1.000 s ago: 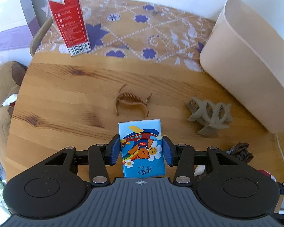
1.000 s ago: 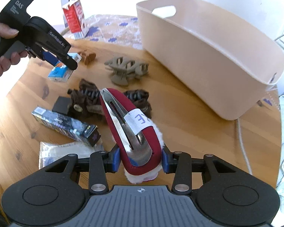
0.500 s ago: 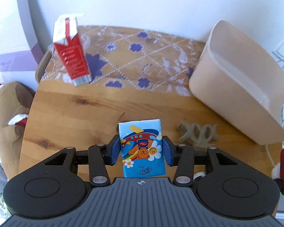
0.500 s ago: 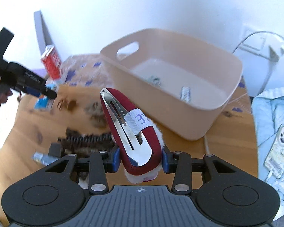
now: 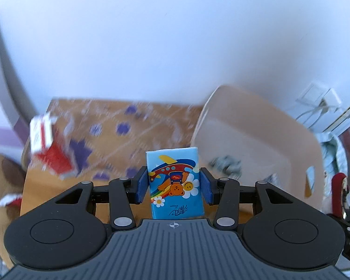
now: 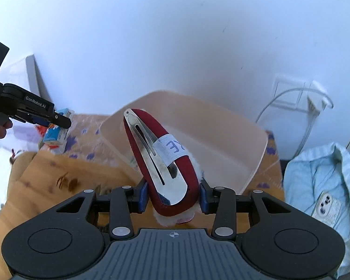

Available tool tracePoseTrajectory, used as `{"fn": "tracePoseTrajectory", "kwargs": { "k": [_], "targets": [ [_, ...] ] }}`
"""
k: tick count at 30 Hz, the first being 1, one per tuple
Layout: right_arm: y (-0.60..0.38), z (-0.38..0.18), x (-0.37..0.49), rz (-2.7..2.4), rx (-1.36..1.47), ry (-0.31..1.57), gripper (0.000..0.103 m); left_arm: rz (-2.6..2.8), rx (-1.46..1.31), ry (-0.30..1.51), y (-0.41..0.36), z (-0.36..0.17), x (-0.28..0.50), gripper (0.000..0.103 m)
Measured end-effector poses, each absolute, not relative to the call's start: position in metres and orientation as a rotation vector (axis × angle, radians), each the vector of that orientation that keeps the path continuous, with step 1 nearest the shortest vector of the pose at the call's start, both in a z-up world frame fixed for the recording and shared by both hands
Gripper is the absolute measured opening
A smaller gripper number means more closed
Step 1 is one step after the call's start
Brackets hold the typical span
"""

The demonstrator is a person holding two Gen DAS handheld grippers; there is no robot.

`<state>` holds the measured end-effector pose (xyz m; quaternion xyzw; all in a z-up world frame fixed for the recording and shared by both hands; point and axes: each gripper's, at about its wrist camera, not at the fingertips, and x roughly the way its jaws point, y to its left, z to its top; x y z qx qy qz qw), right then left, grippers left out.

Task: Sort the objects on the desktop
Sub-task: 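Carry the tissue pack and red fluffy clip with both grippers over the basket, then open both grippers to release the tissue pack and red clip into the basket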

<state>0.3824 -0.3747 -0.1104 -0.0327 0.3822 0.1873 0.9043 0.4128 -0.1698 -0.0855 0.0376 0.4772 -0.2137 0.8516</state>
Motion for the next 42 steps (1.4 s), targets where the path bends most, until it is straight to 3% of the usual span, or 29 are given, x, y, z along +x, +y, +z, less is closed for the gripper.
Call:
{"fn": "tracePoseTrajectory", "kwargs": {
  "k": [14,34,37,39,42],
  "targets": [
    [-0.385,-0.114,0.43,0.289,-0.026,0.769,0.039,-0.603,0.186,0.916,-0.26,-0.074,0.429,0.047],
    [-0.363,-0.183,0.489,0.205,-0.087,1.042,0.039,-0.586,0.464,1.106,-0.323,-0.177,0.44,0.048],
    [-0.363,-0.193,0.498,0.189,-0.113,1.059,0.042,-0.59,0.482,1.107,-0.324,-0.182,0.439,0.049],
    [-0.362,-0.193,0.497,0.192,-0.123,1.059,0.05,-0.599,0.504,1.089,-0.325,-0.182,0.437,0.06],
    [-0.361,-0.186,0.492,0.179,-0.137,1.029,0.063,-0.605,0.497,1.052,-0.321,-0.175,0.433,0.07]
  ]
}}
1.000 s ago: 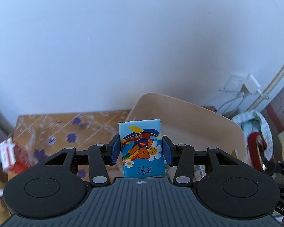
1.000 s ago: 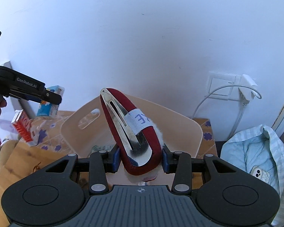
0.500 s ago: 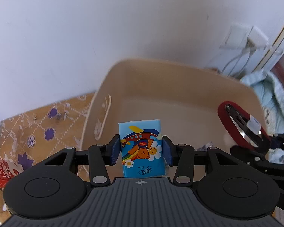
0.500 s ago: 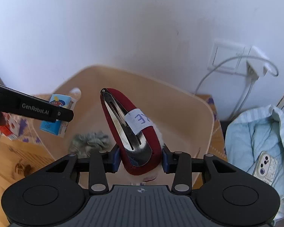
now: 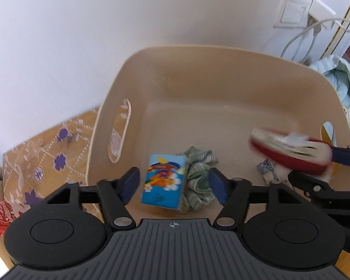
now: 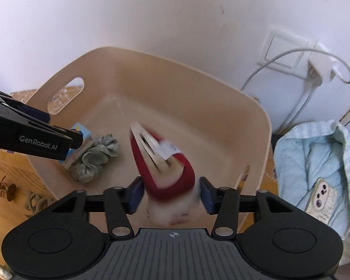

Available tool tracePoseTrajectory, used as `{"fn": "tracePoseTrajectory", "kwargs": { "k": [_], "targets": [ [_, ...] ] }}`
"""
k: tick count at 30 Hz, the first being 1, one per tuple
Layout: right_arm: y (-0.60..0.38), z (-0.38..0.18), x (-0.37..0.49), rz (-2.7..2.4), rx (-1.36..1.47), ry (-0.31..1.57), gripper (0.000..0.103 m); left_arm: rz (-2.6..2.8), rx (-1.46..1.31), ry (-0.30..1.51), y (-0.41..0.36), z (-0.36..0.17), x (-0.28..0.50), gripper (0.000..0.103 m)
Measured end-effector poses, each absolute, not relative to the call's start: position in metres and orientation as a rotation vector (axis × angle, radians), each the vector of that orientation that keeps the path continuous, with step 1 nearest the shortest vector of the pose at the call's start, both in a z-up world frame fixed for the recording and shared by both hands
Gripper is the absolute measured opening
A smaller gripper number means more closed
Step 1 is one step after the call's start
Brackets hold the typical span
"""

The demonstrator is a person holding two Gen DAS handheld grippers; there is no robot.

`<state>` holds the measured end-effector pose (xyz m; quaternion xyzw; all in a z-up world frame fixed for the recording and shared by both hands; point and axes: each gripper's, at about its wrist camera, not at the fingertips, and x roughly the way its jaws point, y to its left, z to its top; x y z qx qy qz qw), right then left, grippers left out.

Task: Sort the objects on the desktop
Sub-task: 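Open both grippers to release the tissue pack and red clip into the basket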

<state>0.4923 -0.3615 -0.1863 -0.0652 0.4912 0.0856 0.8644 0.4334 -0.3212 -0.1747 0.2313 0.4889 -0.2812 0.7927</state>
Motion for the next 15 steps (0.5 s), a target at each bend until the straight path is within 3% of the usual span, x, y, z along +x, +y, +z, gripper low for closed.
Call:
{"fn": "tracePoseTrajectory", "kwargs": {
  "k": [2,8,15],
  "targets": [
    [-0.362,-0.181,0.489,0.181,-0.138,1.004,0.078,-0.613,0.481,1.048,-0.318,-0.171,0.434,0.07],
    [-0.364,-0.165,0.478,0.182,-0.103,0.939,0.09,-0.628,0.464,1.011,-0.307,-0.155,0.432,0.071],
    [-0.361,-0.146,0.46,0.19,-0.042,0.885,0.096,-0.629,0.458,0.976,-0.281,-0.133,0.431,0.071]
  ]
}}
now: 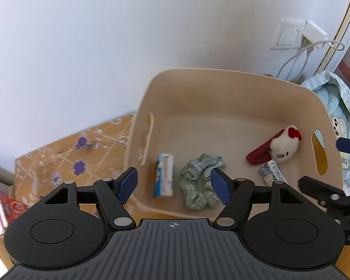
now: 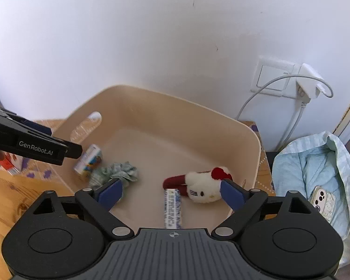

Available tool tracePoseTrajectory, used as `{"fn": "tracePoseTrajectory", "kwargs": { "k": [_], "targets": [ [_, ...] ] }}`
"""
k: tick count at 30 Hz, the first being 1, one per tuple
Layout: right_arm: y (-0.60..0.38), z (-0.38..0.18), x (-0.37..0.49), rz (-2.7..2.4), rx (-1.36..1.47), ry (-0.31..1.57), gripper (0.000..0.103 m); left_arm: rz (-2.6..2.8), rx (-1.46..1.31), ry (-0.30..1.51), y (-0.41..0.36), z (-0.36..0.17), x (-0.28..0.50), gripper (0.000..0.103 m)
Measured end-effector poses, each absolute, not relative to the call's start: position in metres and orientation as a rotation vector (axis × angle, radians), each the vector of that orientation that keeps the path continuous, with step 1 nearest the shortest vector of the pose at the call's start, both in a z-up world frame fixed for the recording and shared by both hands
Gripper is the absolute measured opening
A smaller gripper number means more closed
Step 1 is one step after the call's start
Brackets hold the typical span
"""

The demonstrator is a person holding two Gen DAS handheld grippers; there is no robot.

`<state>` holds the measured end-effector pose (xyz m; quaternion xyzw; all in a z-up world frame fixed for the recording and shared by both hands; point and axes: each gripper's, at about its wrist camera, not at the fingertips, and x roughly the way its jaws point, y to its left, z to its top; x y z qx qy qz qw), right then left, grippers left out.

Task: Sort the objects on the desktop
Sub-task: 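Open both grippers to release the tissue pack and red clip into the basket, then grasp the brown claw clip with the left gripper while the right grasps the brown ruffled hair tie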

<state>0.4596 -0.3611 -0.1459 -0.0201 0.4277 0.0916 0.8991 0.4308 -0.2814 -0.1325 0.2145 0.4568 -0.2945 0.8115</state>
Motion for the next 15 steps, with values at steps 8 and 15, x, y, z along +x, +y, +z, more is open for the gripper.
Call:
{"fn": "tracePoseTrajectory", "kwargs": {
  "k": [8,15],
  "targets": [
    [-0.349,-0.134,0.417,0.168,0.039,0.828,0.103,-0.644,0.473,0.918,-0.237,-0.101,0.429,0.071],
    [-0.332,-0.14,0.386,0.129,0.122,0.875,0.103,-0.687,0.52,0.891,-0.194,-0.095,0.423,0.071]
  ]
}}
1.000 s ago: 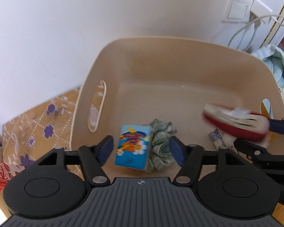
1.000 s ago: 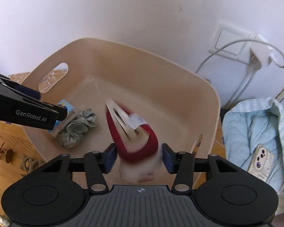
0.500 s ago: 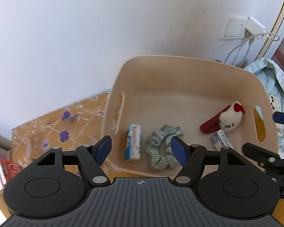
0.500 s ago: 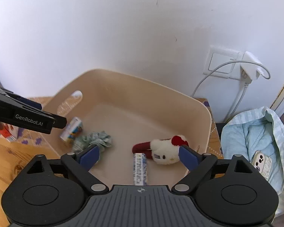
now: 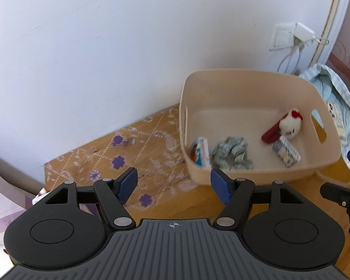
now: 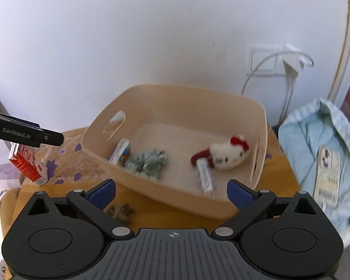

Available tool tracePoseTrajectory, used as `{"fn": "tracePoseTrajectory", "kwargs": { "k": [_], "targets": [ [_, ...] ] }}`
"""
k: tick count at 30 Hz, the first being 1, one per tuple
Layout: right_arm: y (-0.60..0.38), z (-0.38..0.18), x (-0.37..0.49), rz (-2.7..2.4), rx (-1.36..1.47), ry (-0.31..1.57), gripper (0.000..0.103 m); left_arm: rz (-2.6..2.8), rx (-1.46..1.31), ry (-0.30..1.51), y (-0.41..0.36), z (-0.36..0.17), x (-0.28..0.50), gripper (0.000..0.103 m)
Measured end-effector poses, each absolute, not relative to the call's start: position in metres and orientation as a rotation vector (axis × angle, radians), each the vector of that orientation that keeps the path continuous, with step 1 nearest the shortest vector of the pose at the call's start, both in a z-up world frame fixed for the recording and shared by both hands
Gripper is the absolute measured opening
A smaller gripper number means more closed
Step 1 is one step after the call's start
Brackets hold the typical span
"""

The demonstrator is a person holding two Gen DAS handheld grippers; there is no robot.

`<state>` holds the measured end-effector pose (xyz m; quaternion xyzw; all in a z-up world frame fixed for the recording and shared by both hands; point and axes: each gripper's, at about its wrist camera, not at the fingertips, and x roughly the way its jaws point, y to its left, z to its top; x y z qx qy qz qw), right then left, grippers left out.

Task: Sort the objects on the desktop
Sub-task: 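Grasp the brown claw clip with the left gripper while the right grasps the brown ruffled hair tie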

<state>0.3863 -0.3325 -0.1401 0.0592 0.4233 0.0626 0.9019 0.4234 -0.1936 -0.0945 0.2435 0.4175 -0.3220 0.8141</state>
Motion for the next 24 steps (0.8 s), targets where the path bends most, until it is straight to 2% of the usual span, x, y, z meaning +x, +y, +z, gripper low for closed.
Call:
{"fn": "tracePoseTrajectory", "kwargs": {
  "k": [6,13,24],
  "targets": [
    [-0.313,-0.158,0.365,0.113,0.229,0.987,0.103,-0.774,0.525,0.968,-0.157,-0.111,0.427,0.071],
    [-0.284,-0.18,0.346,0.092,0.267,1.096,0.103,-0.79,0.63,0.975,-0.123,-0.141,0.432,0.071],
    [-0.272,-0.208,0.339,-0.021,0.457,1.192,0.103,-0.92,0.75,1.031,-0.097,-0.192,0.437,0.071]
  ]
}}
